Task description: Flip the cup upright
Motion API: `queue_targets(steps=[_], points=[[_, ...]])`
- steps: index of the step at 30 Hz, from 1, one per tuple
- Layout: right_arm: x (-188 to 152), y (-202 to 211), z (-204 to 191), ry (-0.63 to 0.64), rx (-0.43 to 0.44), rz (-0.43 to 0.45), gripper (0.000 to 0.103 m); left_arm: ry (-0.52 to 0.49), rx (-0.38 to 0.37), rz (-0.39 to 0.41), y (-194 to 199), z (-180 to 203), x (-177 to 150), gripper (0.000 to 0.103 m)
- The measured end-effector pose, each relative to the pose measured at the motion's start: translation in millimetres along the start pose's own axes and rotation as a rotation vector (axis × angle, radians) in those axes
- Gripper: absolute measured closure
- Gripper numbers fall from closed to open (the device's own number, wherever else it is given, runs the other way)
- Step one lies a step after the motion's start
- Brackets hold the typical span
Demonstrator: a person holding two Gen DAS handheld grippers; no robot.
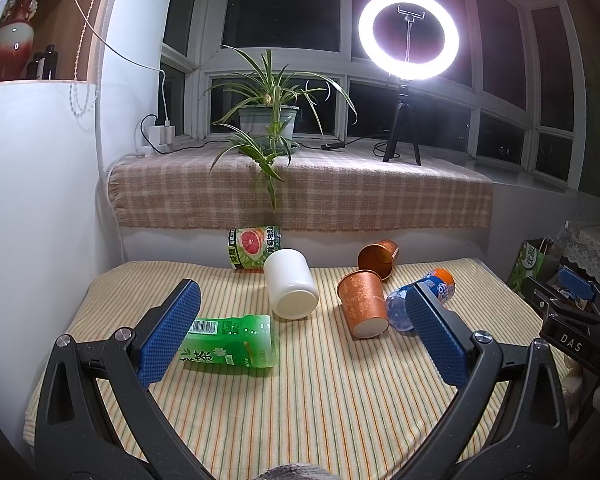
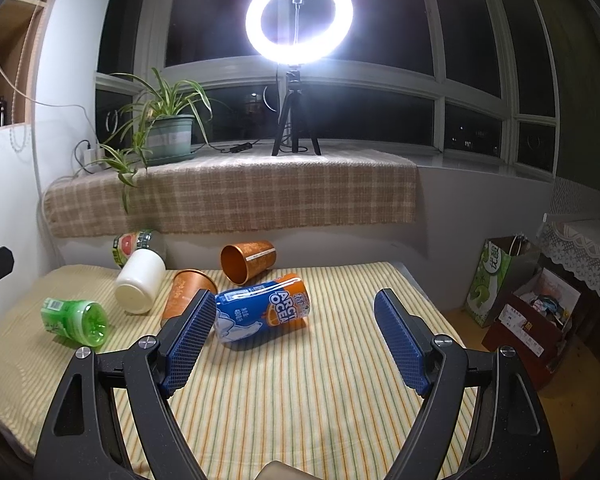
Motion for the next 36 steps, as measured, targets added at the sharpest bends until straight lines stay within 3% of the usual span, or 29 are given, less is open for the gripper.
queue_targets(steps=[17, 36], points=[[-2.4, 1.0, -0.3, -0.002, -0.002, -0.001, 0.022, -0.007, -0.007, -0.004, 1.7, 31.1, -15.6, 0.000], [-8.8, -0.9, 3.7, -0.007, 0.004, -0.018, 0.022, -0.043, -0.044, -0.053, -10.0, 35.2, -15.6, 0.000]])
Point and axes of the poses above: each gripper's, at about its wrist camera, not at the fingertips, and y roughly against the way its jaws point, z to its right, x to its top, the point moved 4 cm from there along -y, roughly the way its jaws point, and after that the axes turned 10 degrees about y, right-handed, at the moved point
